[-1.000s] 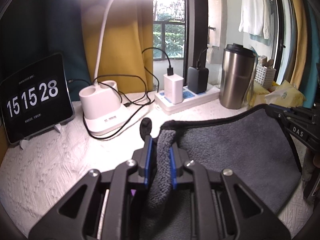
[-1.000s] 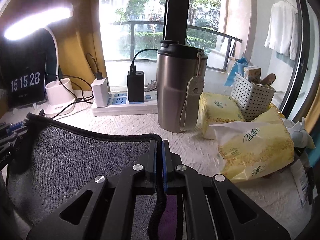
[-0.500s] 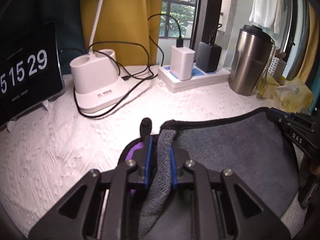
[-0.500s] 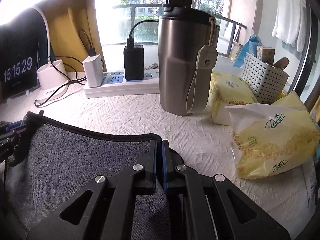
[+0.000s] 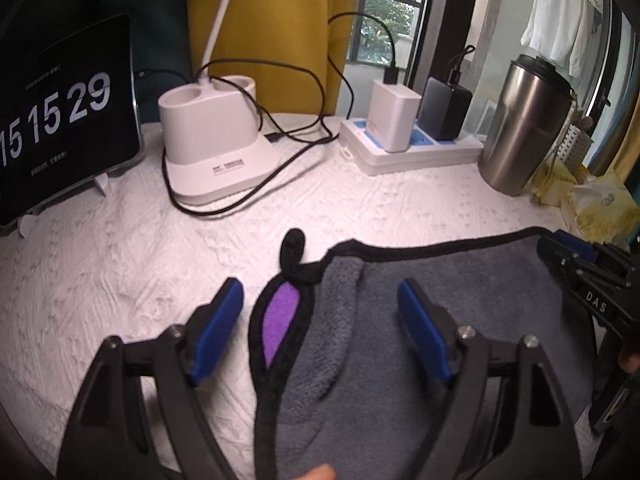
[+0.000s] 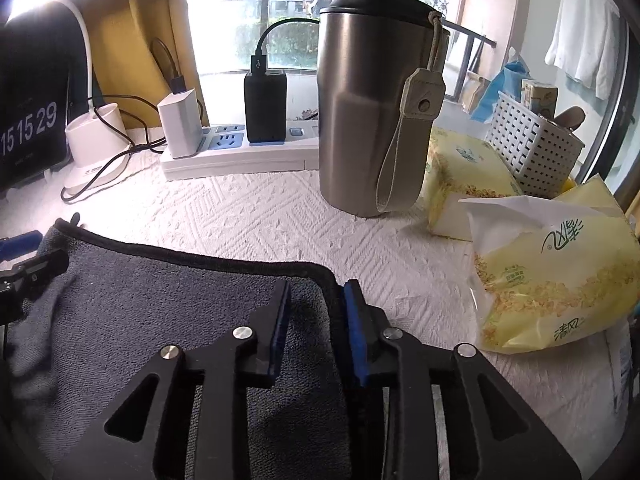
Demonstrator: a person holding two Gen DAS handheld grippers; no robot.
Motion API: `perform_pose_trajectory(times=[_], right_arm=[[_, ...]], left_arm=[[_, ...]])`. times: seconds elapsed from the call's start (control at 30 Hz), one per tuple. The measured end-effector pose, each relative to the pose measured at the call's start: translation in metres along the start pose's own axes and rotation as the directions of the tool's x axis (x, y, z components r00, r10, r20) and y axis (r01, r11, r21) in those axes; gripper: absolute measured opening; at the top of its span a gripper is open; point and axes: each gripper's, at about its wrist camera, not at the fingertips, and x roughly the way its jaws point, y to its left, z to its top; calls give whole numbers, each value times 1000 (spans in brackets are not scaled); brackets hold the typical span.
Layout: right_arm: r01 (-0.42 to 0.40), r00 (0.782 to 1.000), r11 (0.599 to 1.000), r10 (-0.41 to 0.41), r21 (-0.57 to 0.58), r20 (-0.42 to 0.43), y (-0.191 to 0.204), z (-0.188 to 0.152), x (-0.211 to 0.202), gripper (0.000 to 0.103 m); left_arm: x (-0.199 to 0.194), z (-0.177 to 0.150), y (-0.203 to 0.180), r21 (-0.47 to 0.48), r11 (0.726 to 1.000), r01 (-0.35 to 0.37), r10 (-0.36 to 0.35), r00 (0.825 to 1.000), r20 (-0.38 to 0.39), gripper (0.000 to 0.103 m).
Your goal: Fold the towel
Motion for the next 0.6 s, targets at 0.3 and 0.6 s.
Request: perform_pose_trajectory(times=[0.3,0.6], right_arm=[[14,1000,1000,-14,0,20,2,0,-11,47],[3,999,1000,-3,1,51,8,-2,-41,48]], left_arm=[[-21,-1,0,17,1000,5,-5,999,41,88],[-54,-5,-5,27,1000,16,-18,996,92,88]])
